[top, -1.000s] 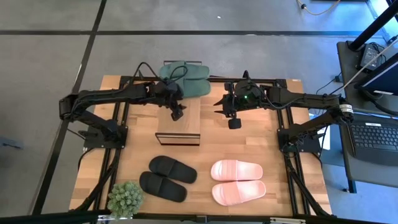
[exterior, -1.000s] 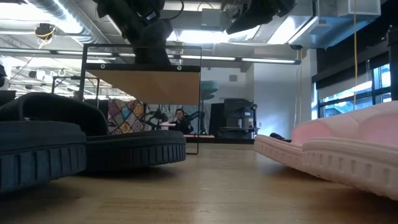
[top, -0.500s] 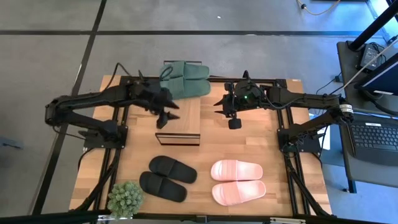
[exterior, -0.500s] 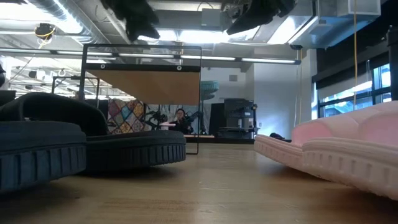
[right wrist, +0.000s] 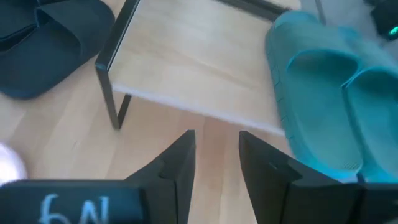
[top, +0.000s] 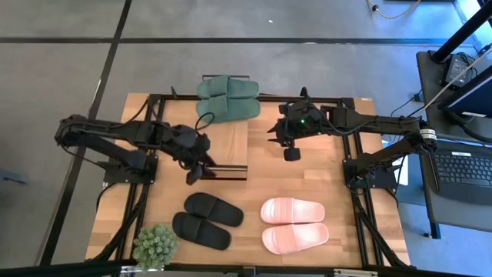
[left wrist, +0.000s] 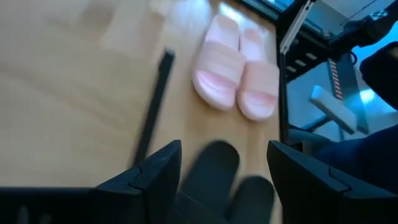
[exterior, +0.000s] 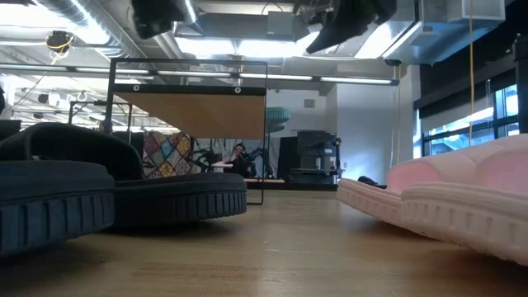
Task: Pick and place slides into the shelf
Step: Put the right black slipper on the shelf
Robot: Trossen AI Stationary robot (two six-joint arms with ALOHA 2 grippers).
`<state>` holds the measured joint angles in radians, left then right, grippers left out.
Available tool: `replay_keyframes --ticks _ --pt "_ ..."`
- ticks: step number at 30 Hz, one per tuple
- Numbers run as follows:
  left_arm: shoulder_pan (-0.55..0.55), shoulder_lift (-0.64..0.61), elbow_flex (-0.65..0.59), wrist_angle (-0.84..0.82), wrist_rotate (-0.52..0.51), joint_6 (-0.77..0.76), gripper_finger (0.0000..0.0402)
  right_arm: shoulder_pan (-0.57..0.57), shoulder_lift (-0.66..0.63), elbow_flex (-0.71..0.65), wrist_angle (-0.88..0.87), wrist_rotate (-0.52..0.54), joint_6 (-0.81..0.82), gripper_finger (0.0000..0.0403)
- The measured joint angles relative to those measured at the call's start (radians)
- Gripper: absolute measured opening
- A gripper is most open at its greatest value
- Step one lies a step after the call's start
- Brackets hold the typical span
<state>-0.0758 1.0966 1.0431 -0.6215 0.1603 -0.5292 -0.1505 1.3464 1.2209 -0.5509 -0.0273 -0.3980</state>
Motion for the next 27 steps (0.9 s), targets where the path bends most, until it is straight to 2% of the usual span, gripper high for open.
replay_keyframes --ticks 4,9,17,22,27 --pt "-0.075 -0.018 0.0 -0.073 -0.04 -0.125 0.0228 0.0 0.0 0.0 -0.047 0.0 0.012 0.0125" --pt "-0.173 -0.075 -0.03 -0.13 -0.153 -0.254 0.0228 0.0 0.0 0.0 -0.078 0.0 0.066 0.0125" --pt "-0.306 -0.254 -0.239 -0.115 -0.327 -0.558 0.0228 0.001 0.0 0.0 -0.075 0.0 0.08 0.0125" --pt "-0.325 -0.315 -0.384 -0.024 -0.336 -0.718 0.0228 0.001 0.0 0.0 -0.075 0.0 0.08 0.0125" --pt "-0.325 -0.32 -0.482 0.004 -0.305 -0.851 0.0228 0.001 0.0 0.0 -0.075 0.0 0.079 0.0125"
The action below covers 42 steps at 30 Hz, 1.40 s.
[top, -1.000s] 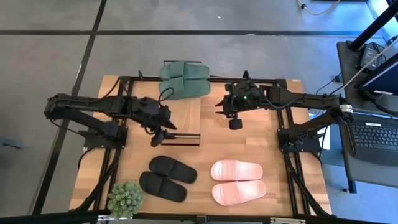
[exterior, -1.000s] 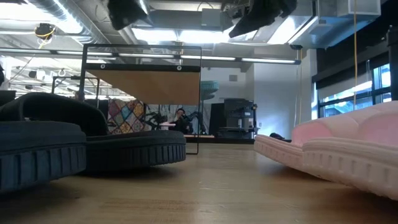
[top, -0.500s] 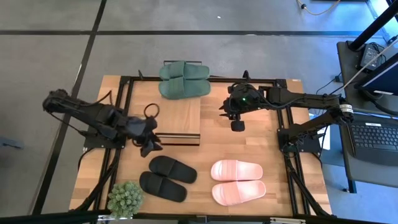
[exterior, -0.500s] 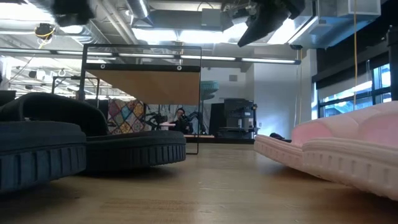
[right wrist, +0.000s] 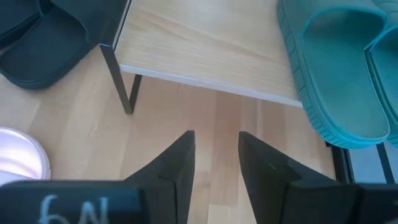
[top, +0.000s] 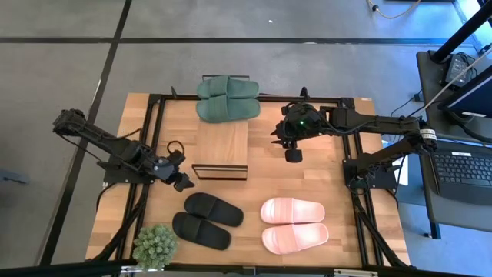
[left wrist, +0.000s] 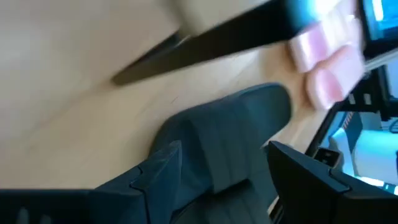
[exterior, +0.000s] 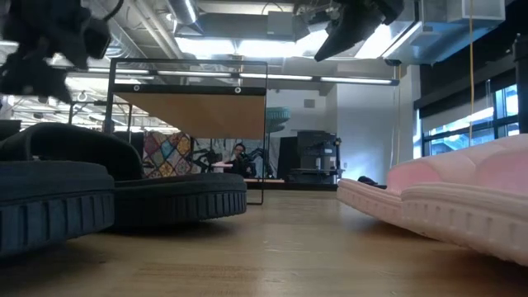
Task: Pick and place slides into the shelf
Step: Put the right black slipper on the shelf
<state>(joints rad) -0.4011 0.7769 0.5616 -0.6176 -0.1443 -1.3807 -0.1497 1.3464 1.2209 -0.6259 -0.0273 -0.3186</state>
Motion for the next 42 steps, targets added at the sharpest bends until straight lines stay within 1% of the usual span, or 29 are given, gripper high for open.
replay_keyframes --ticks 3,7,12,19,25,29,35,37,40,42 --pt "-0.004 0.002 -0.037 -0.002 0.015 -0.056 0.0228 0.0 0.0 0.0 -0.001 0.0 -0.001 0.0125" --pt "-0.018 0.002 -0.052 0.008 0.015 -0.078 0.0228 0.0 0.0 0.0 -0.001 0.0 -0.001 0.0125" --pt "-0.037 0.03 -0.052 0.083 0.006 -0.102 0.0228 0.0 0.0 0.0 -0.01 0.0 -0.003 0.0125" --pt "-0.064 0.14 -0.052 0.108 0.013 -0.163 0.0228 0.0 0.0 0.0 -0.035 0.0 -0.004 0.0125" --pt "-0.09 0.228 -0.052 0.228 0.025 -0.191 0.0228 0.0 0.0 0.0 -0.047 0.0 -0.004 0.0125" --pt "-0.108 0.293 -0.052 0.276 0.027 -0.224 0.0228 0.0 0.0 0.0 -0.063 0.0 -0.004 0.0125" --pt "-0.127 0.377 -0.052 0.291 0.046 -0.285 0.0228 0.0 0.0 0.0 -0.069 0.0 -0.004 0.0125" --pt "-0.131 0.402 -0.052 0.331 0.046 -0.283 0.0228 0.0 0.0 0.0 -0.069 0.0 -0.005 0.0125" --pt "-0.131 0.426 -0.052 0.425 0.037 -0.234 0.0228 0.0 0.0 0.0 -0.072 0.0 -0.007 0.0125" --pt "-0.131 0.434 -0.052 0.46 0.03 -0.214 0.0228 0.0 0.0 0.0 -0.08 0.0 -0.007 0.0125"
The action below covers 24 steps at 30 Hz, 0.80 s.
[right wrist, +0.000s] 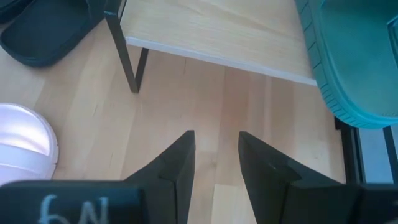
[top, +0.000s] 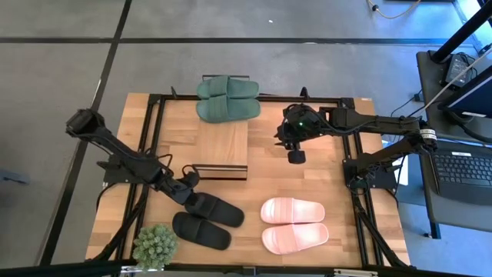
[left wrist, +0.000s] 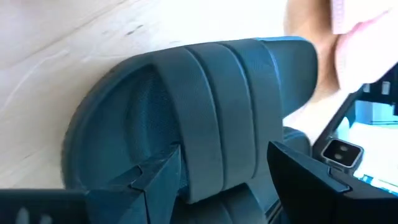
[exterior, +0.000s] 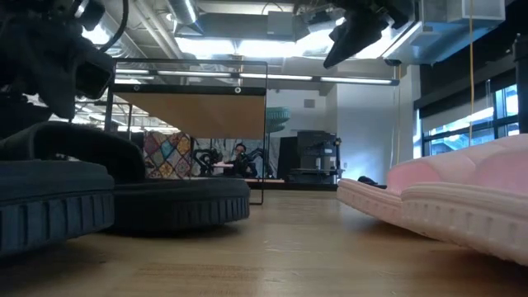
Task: Pick and place slides into the shelf
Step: Put the right black slipper on the shelf
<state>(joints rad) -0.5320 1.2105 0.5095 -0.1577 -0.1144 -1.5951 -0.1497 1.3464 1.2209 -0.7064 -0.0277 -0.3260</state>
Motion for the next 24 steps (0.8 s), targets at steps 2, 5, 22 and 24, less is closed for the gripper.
replay_keyframes --ticks 2,5,22,24 --pt "0.0 0.008 0.0 0.002 0.0 -0.01 0.0228 0.0 0.0 0.0 -0.005 0.0 0.0 0.0125" --pt "0.0 0.022 0.0 -0.012 0.002 -0.026 0.0228 0.0 0.0 0.0 -0.006 0.0 0.0 0.0125" --pt "0.0 0.107 -0.202 0.493 -0.018 -0.049 0.0228 0.0 0.0 0.0 -0.011 0.0 -0.004 0.0125" --pt "0.002 0.107 -0.203 0.495 -0.02 -0.043 0.0228 0.0 0.0 0.0 -0.01 0.0 -0.004 0.0125"
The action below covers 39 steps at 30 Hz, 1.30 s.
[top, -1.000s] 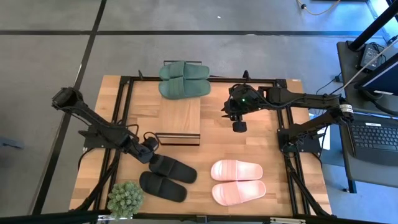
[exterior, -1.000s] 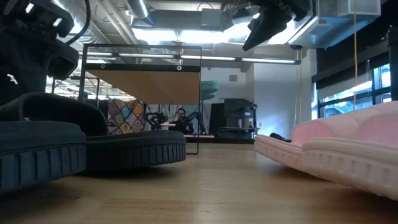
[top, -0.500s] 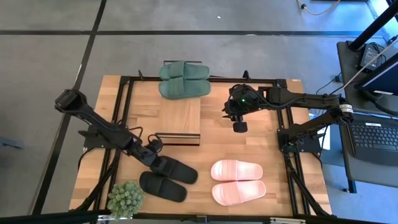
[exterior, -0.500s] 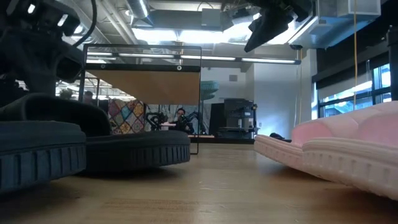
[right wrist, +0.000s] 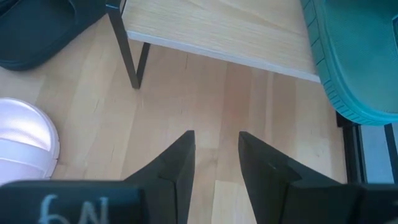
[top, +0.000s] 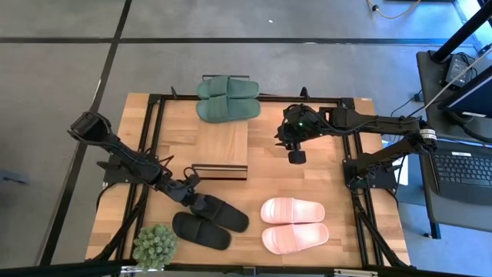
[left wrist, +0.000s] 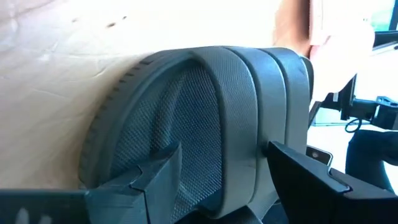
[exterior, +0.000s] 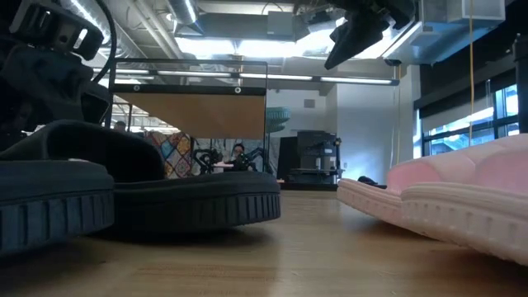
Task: Pick and place slides into the shelf
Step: Put the right black slipper on the shelf
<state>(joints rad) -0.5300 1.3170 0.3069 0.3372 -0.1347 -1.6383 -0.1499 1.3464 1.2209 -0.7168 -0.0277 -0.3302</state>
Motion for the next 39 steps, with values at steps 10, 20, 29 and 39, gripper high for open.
replay_keyframes --ticks 10,20,29,39 --pt "0.02 0.0 -0.001 0.098 -0.012 0.123 0.0228 0.0 0.0 0.0 0.0 0.0 0.0 0.0125" --pt "0.02 0.0 -0.001 0.098 -0.02 0.13 0.0228 0.0 0.0 0.0 0.0 0.0 0.0 0.0125" --pt "0.02 0.0 -0.001 0.098 -0.02 0.13 0.0228 0.0 0.0 0.0 0.0 0.0 0.0 0.0125" --pt "0.02 0.0 -0.001 0.098 -0.019 0.129 0.0228 0.0 0.0 0.0 0.0 0.0 0.0 0.0125"
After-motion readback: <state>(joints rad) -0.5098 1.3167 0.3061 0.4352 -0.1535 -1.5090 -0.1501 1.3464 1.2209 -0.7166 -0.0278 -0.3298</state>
